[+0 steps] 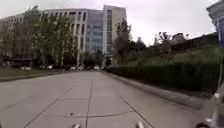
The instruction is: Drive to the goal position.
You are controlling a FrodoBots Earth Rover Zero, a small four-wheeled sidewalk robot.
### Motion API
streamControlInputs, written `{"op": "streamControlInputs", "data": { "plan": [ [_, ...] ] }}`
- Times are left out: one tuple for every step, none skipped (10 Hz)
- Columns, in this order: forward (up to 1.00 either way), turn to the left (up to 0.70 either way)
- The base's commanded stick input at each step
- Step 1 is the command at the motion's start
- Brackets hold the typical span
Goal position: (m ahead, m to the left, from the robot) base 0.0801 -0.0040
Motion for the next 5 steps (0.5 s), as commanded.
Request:
{"op": "streamControlInputs", "data": {
  "plan": [
    [0.7, -0.14],
    [0.7, -0.14],
    [0.7, -0.14],
    [0.7, -0.14],
    [0.7, -0.14]
  ]
}}
